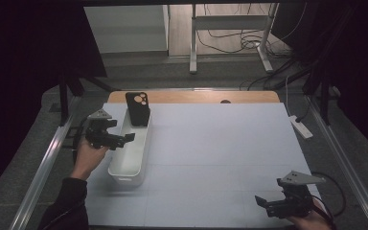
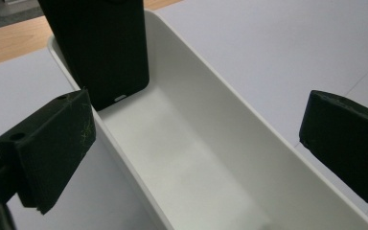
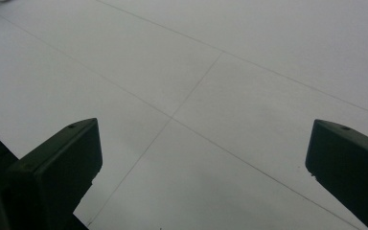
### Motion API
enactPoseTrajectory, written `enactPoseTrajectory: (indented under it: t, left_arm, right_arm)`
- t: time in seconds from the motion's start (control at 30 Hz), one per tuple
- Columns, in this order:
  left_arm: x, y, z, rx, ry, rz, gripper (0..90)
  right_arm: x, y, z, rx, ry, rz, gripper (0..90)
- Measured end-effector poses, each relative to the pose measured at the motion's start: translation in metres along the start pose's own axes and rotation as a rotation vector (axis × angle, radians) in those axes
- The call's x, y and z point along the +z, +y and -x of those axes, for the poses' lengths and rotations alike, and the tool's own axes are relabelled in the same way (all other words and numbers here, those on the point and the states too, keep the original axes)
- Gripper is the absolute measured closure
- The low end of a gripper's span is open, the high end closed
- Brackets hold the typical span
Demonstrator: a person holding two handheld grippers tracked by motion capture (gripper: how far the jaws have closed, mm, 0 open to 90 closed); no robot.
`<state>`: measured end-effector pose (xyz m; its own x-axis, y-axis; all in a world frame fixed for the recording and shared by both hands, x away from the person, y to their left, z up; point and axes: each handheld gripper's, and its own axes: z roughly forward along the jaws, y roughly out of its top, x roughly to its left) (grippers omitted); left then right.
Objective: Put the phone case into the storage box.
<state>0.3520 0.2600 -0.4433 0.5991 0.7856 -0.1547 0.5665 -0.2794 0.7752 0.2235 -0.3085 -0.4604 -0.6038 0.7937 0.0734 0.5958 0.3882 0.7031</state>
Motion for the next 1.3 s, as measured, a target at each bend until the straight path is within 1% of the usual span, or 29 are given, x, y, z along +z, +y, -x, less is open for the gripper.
enactPoseTrajectory:
  t: [0.13,0.23,0.33,0.4,0.77,0.97,1.2,1.3]
  left_arm:
    - [-0.001,-0.002,0.002,-0.009,-0.016,0.011,0.0]
    - [-0.002,-0.005,0.003,-0.023,-0.040,0.027,0.0]
    - [-0.004,-0.007,0.005,-0.023,-0.041,0.031,0.0]
    - [-0.005,-0.008,0.007,-0.029,-0.051,0.036,0.0]
    - [-0.010,-0.016,0.020,-0.011,-0.051,0.034,0.0]
    - [-0.013,-0.023,0.027,-0.015,-0.061,0.046,0.0]
    - [-0.015,-0.030,0.034,-0.018,-0.060,0.056,0.0]
    - [-0.018,-0.034,0.040,-0.019,-0.064,0.064,0.0]
  right_arm:
    - [0.000,0.000,0.000,-0.003,0.002,-0.003,0.0]
    - [0.000,0.000,-0.001,-0.007,0.000,-0.001,0.0]
    - [0.000,0.000,-0.001,-0.011,-0.001,0.000,0.0]
    - [0.000,0.000,-0.002,-0.013,-0.002,0.002,0.0]
    - [0.000,0.000,-0.002,-0.011,-0.001,0.004,0.0]
    - [0.000,0.000,-0.002,-0.016,0.001,-0.002,0.0]
    - [0.001,0.001,-0.002,-0.018,0.001,-0.004,0.0]
    - [0.000,0.000,-0.002,-0.019,0.002,-0.004,0.0]
